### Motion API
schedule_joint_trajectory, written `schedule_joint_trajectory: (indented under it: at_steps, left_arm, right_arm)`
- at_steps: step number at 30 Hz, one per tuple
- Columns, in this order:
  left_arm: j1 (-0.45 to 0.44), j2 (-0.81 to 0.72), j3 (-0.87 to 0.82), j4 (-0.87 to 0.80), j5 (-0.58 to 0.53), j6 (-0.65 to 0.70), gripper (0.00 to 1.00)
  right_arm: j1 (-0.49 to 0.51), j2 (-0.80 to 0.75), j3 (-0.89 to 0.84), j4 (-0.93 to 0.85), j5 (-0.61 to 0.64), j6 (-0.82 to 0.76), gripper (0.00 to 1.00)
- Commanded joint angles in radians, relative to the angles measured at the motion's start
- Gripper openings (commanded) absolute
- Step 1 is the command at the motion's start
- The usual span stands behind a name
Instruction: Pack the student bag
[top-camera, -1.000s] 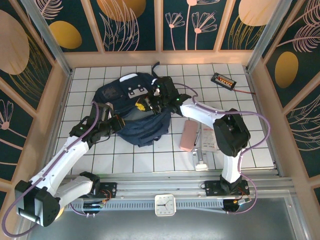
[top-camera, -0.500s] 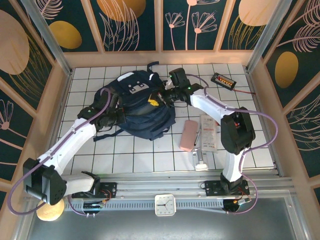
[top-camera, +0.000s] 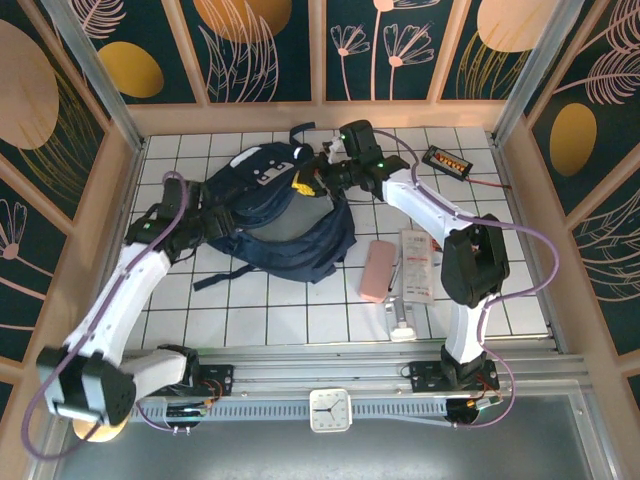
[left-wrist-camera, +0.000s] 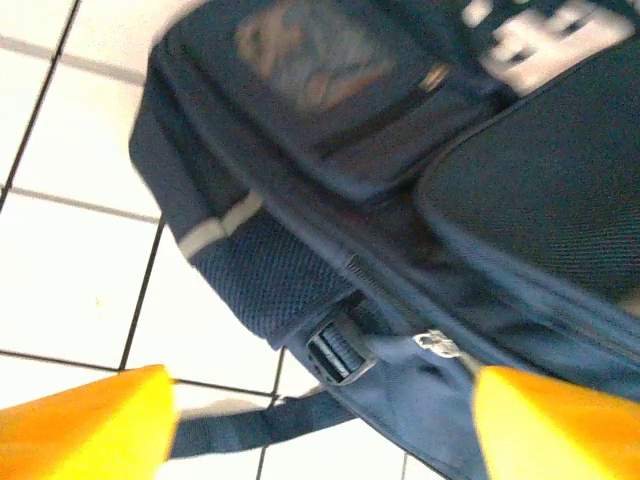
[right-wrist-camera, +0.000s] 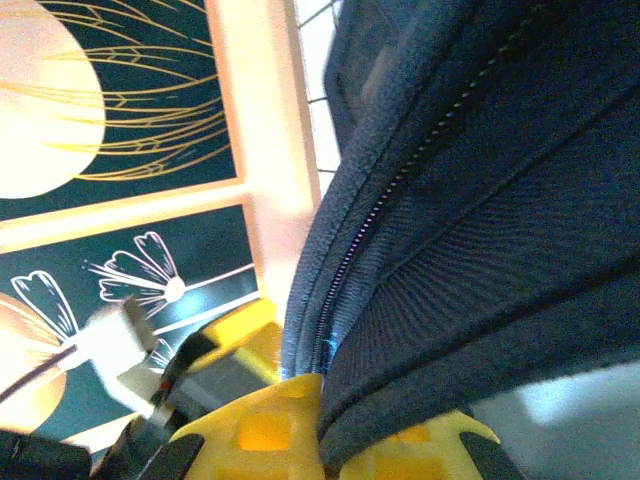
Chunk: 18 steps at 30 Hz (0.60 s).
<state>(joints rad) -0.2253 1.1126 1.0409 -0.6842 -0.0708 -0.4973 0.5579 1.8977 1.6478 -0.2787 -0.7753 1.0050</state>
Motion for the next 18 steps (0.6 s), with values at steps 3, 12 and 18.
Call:
schedule_joint_trajectory:
  at_steps: [3,12,18]
  left_arm:
    - [-0.057,-0.116,0.04,0.095,0.095,0.086,0.99]
    - [-0.23,-0.036,0.038,0.201,0.068,0.301,0.99]
    - [-0.257,0.128,0.082,0.264,-0.006,0.384,0.99]
  right_arm:
    - [0.026,0.044,0.137,0.084,0.034,0.041,0.0]
    - [0.054,0.091,0.248,0.054,0.04,0.067,0.0]
    - [0.071,0.1,0.274,0.035,0.04,0.07,0.0]
